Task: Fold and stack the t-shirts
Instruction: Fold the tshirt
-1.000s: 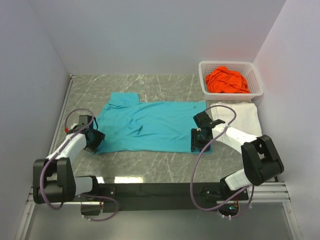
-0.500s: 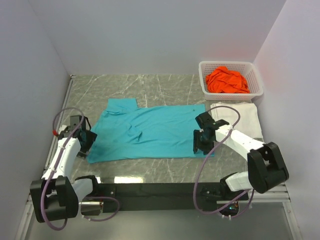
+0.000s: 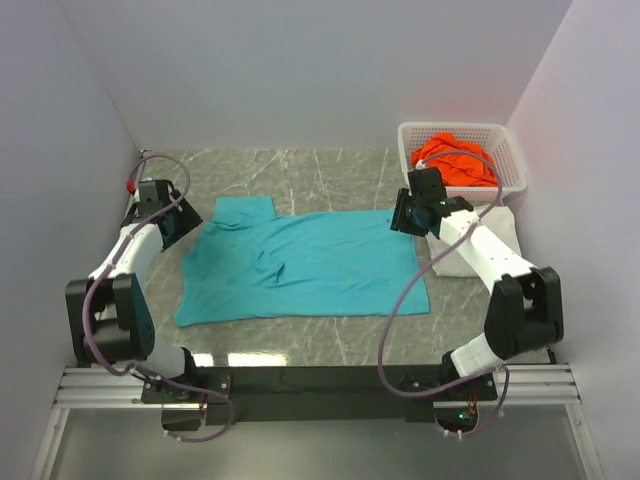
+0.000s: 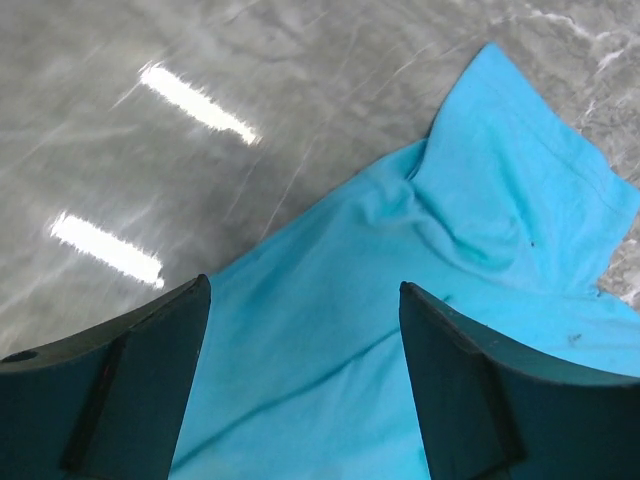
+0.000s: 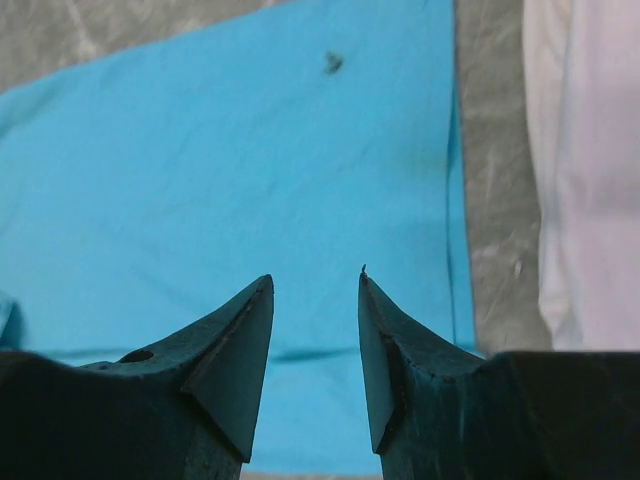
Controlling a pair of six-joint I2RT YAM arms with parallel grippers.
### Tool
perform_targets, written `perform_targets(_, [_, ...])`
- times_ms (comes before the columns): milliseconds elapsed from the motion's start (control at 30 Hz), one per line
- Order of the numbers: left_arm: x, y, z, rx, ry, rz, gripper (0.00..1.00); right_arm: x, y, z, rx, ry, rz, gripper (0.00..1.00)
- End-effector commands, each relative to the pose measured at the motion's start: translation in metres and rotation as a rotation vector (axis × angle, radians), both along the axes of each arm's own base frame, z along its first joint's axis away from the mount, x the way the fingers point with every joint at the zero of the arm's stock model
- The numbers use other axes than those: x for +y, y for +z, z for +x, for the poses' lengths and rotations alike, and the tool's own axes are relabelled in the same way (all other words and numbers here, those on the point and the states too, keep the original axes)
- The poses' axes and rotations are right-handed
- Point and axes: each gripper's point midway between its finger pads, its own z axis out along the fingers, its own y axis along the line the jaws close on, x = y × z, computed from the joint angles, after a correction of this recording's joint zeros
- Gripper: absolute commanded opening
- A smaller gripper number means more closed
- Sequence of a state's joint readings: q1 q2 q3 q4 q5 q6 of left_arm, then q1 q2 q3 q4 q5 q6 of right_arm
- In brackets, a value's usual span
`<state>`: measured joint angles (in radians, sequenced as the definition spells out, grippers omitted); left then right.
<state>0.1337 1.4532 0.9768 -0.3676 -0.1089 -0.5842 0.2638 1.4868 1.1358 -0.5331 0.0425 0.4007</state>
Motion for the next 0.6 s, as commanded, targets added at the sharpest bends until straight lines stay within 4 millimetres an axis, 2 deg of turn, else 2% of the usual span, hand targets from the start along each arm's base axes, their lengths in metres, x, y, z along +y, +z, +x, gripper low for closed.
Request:
perform_targets(0, [-0.007, 0.019, 0.045, -0.112, -0.157, 0.048, 0.81, -0.009, 0.005, 0.038, -0.076, -0.016, -0.022, 0.46])
perform_targets(300, [-0.026, -0.017, 0.077, -0.024, -0.319, 0.135, 0.78, -0.035, -0.027, 0.077, -0.057, -0.048, -0.077, 0.46])
perform_targets(567, [-0.030, -0.049, 0.078, 0.072, -0.345, 0.154, 0.65, -0.048, -0.055, 0.091, -0.007, -0.073, -0.116, 0.46])
